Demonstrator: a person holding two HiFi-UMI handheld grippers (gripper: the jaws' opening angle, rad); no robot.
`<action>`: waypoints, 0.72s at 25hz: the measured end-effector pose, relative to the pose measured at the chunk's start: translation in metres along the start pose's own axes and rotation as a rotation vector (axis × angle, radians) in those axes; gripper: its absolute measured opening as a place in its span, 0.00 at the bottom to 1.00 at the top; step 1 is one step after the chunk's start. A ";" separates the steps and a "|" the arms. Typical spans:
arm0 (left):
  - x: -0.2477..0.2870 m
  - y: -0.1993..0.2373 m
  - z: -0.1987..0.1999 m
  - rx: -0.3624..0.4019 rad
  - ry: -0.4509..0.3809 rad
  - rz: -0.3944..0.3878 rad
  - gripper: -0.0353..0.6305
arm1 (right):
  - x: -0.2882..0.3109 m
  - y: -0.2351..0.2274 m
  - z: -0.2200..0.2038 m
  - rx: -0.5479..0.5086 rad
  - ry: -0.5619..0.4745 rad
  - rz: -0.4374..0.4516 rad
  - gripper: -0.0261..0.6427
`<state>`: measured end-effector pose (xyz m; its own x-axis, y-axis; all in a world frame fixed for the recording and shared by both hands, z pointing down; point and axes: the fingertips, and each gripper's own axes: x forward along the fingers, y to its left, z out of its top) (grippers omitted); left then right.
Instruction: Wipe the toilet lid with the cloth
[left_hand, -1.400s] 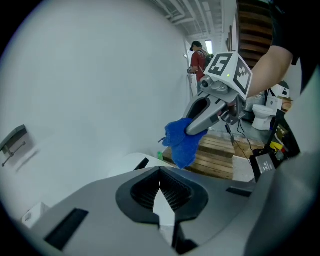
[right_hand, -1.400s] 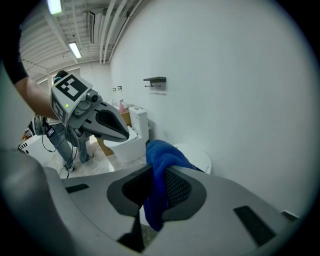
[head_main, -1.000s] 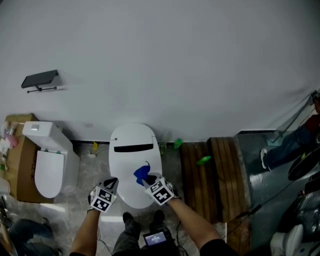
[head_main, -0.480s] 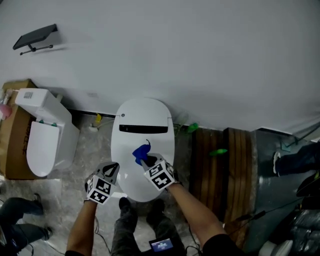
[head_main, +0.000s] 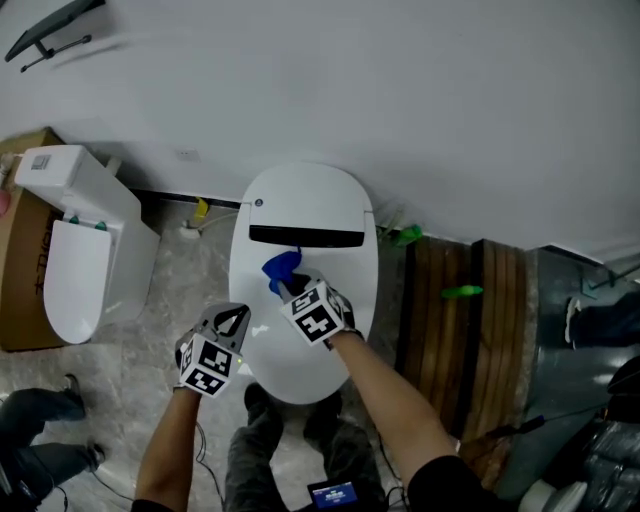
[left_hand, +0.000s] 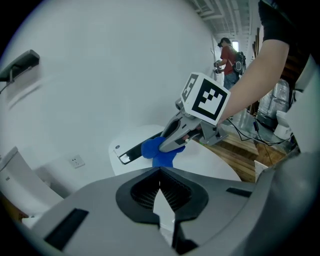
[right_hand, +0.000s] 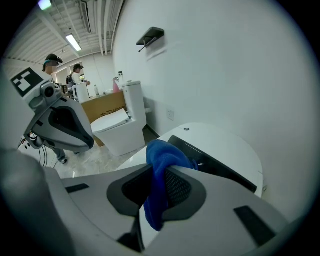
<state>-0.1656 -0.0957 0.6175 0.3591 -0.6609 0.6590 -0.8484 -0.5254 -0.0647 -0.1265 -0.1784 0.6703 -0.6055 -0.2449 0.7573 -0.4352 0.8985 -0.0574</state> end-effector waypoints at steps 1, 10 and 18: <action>0.005 0.004 -0.003 0.002 -0.001 0.002 0.07 | 0.009 -0.001 0.000 0.002 -0.001 0.000 0.12; 0.037 0.035 -0.033 -0.017 -0.004 0.010 0.07 | 0.090 -0.010 0.002 0.032 0.012 -0.015 0.12; 0.045 0.055 -0.060 -0.049 -0.004 0.018 0.07 | 0.135 -0.004 0.042 0.037 -0.037 0.001 0.12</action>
<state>-0.2195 -0.1226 0.6886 0.3454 -0.6720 0.6551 -0.8726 -0.4869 -0.0394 -0.2342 -0.2298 0.7452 -0.6298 -0.2576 0.7328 -0.4583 0.8849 -0.0828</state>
